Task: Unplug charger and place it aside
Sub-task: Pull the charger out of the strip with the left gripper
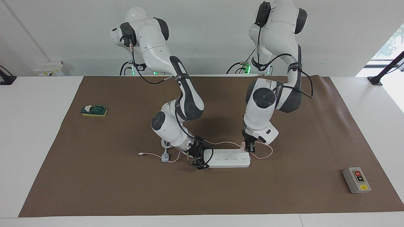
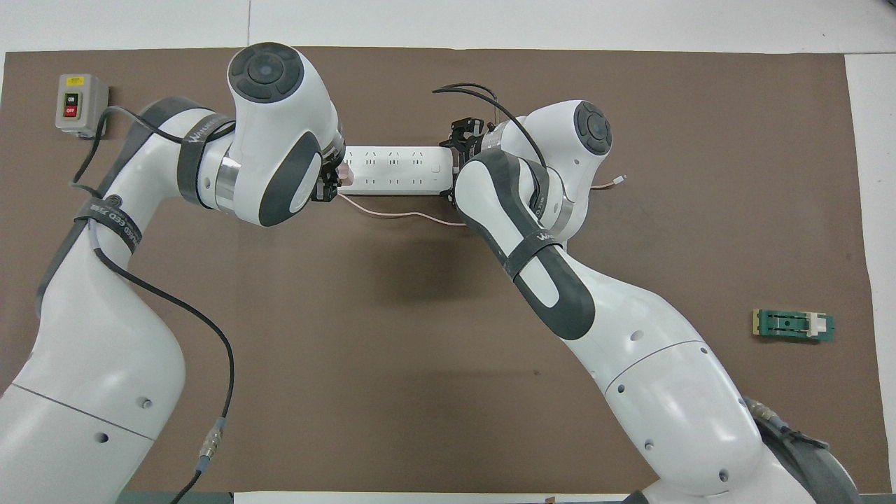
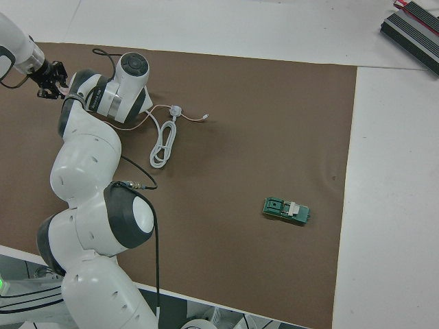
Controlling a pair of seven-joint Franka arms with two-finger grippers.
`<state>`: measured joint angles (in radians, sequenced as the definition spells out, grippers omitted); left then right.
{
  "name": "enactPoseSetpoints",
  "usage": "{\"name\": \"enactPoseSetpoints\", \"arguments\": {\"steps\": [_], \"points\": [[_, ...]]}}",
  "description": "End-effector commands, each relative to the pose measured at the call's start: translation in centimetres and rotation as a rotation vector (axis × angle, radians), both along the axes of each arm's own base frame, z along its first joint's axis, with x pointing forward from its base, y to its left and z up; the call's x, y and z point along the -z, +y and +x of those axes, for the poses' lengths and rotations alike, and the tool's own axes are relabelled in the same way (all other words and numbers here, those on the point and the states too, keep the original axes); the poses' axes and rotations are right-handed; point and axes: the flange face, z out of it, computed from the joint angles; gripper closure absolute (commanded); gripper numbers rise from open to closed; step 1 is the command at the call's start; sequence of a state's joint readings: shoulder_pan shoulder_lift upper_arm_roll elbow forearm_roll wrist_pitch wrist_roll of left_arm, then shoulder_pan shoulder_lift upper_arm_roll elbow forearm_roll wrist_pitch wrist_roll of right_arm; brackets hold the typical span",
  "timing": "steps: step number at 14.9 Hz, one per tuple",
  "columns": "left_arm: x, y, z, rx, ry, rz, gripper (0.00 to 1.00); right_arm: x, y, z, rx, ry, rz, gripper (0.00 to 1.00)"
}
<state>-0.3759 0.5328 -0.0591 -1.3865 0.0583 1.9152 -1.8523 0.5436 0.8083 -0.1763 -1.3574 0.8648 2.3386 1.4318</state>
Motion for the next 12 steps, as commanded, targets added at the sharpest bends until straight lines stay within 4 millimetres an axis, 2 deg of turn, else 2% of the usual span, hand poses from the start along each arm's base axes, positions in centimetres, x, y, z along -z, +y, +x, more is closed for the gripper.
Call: {"name": "enactPoseSetpoints", "arguments": {"steps": [1,5,8,9,10,11,12], "points": [[-4.4,1.1,-1.0,0.079,0.018,-0.019,1.0,-1.7,-0.6,1.1,0.007,-0.032,0.022,1.0],[-7.3,2.2,-1.8,0.41,0.01,-0.021,1.0,-2.9,-0.5,1.2,0.006,-0.043,0.029,1.0],[-8.9,5.0,-2.0,0.684,0.037,-0.017,1.0,-3.4,-0.6,1.1,0.005,-0.046,0.033,0.97],[-9.2,5.9,-2.0,0.778,0.04,-0.017,1.0,-3.5,-0.6,1.0,0.006,-0.044,0.034,0.84],[-9.4,7.3,-1.9,0.885,0.041,-0.017,1.0,-3.4,-0.5,0.9,0.005,-0.041,0.033,0.63],[-9.3,8.0,-2.1,0.974,0.044,-0.02,1.0,-3.7,-0.6,0.7,0.006,-0.038,0.034,0.29],[-9.3,8.7,-2.3,1.041,0.043,-0.021,1.0,-3.9,-0.6,0.6,0.007,-0.04,0.035,0.0]]}}
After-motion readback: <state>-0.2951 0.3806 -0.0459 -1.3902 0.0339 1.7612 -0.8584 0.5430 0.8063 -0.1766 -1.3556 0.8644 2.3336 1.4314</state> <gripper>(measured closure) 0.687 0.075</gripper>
